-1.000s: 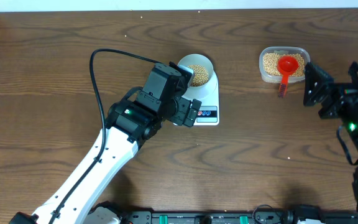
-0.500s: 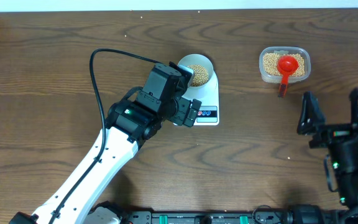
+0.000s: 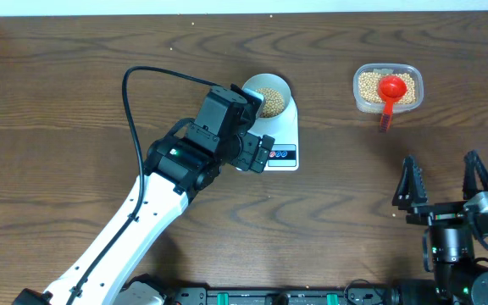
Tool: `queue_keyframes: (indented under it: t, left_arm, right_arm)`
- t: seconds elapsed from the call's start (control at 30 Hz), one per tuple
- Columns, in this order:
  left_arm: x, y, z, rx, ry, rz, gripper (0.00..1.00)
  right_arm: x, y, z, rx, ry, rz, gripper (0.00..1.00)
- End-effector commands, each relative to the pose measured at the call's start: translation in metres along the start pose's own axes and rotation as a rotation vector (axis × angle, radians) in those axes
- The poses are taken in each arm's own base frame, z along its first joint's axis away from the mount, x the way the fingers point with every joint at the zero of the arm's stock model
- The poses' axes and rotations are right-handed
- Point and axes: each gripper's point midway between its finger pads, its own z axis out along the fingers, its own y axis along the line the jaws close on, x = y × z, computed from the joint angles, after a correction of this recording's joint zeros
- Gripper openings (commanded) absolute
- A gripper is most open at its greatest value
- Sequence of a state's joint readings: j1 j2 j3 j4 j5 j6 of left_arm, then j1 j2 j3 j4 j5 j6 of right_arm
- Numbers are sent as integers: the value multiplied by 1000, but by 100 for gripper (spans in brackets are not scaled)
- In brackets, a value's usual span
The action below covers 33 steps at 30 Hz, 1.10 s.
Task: Scoop item into bowl and weigh 50g on scale
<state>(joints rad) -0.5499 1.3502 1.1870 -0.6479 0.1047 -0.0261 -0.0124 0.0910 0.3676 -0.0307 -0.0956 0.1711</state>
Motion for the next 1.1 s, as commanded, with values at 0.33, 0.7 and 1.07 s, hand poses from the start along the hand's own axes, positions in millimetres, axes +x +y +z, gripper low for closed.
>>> queue_keyframes:
  t: [0.33,0.7,1.07]
  left_arm:
    - [-1,3,0,-12,1,-8,98]
    - [-1,3,0,-12,0,-8,98]
    - [-1,3,0,-12,0,-8,98]
  right_arm:
    - [42,-8,-1,3,-17,-11,99]
    - [69,-11,2,-13,-86,-14,99]
    - [93,-14,3,-4,16,-2,99]
